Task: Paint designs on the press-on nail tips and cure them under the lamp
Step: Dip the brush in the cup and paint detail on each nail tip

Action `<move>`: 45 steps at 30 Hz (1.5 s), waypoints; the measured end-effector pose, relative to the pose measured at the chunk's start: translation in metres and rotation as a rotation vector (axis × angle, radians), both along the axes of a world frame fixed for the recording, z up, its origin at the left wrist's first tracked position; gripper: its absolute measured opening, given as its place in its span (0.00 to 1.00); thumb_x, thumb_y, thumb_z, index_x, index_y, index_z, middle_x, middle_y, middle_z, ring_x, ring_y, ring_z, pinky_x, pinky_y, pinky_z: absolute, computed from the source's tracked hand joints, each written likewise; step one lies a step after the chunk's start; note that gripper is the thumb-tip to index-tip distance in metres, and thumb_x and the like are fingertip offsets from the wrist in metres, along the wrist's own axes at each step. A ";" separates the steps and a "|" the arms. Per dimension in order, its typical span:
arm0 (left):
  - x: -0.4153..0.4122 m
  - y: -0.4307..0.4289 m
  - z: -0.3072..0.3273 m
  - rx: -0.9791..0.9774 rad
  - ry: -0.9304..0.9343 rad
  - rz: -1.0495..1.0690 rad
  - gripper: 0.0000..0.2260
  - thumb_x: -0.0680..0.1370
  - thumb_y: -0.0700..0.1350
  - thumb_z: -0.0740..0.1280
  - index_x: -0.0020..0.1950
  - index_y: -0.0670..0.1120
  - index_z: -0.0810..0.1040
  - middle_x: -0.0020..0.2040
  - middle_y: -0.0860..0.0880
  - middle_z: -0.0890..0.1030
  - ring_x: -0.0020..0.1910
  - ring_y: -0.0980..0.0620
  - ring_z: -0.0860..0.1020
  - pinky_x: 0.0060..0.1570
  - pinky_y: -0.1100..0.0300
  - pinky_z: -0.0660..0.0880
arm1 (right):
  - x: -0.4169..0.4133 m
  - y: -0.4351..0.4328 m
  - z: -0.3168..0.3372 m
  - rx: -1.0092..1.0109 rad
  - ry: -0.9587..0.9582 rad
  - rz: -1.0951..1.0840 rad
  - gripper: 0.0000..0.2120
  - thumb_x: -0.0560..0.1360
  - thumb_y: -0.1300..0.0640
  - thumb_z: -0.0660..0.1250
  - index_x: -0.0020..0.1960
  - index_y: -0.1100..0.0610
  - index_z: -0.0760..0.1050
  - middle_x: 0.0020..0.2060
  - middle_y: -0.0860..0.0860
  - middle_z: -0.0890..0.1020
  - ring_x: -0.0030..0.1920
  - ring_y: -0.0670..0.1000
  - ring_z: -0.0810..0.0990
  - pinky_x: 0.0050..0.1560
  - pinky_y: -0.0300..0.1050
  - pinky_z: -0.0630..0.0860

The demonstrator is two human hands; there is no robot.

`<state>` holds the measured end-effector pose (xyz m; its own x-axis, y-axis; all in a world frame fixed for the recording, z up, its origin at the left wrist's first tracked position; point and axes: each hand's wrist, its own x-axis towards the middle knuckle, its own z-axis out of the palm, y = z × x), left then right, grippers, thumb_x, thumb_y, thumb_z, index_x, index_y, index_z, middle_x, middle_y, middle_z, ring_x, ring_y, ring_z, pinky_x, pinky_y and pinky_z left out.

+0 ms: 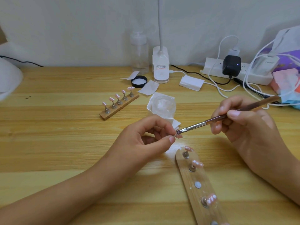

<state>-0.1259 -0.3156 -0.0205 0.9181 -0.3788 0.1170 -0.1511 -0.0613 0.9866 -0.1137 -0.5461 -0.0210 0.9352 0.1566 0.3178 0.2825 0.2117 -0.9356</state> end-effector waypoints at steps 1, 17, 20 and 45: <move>0.000 0.000 0.000 -0.003 0.005 0.000 0.06 0.72 0.43 0.70 0.40 0.55 0.81 0.38 0.57 0.79 0.38 0.57 0.75 0.39 0.68 0.73 | 0.000 0.000 0.000 -0.007 0.003 -0.003 0.05 0.69 0.55 0.64 0.39 0.50 0.79 0.32 0.51 0.77 0.34 0.49 0.78 0.39 0.38 0.76; 0.001 0.001 -0.003 -0.009 0.039 0.060 0.02 0.71 0.45 0.72 0.41 0.51 0.81 0.43 0.56 0.84 0.41 0.59 0.78 0.41 0.68 0.75 | -0.003 0.000 0.002 0.024 -0.105 -0.087 0.11 0.70 0.62 0.60 0.39 0.50 0.78 0.33 0.49 0.78 0.34 0.49 0.77 0.39 0.37 0.75; 0.002 0.000 -0.003 -0.007 0.055 0.076 0.03 0.70 0.45 0.73 0.41 0.51 0.80 0.43 0.55 0.85 0.41 0.59 0.78 0.41 0.67 0.75 | -0.004 0.000 0.002 0.009 -0.130 -0.056 0.08 0.70 0.59 0.61 0.41 0.50 0.78 0.34 0.50 0.79 0.36 0.51 0.77 0.42 0.39 0.75; 0.001 -0.001 -0.003 0.015 0.037 0.094 0.04 0.69 0.46 0.72 0.39 0.50 0.79 0.38 0.56 0.82 0.40 0.57 0.77 0.41 0.65 0.75 | -0.005 0.003 -0.002 -0.136 -0.173 -0.130 0.06 0.71 0.55 0.63 0.42 0.47 0.79 0.38 0.49 0.80 0.38 0.50 0.80 0.46 0.40 0.77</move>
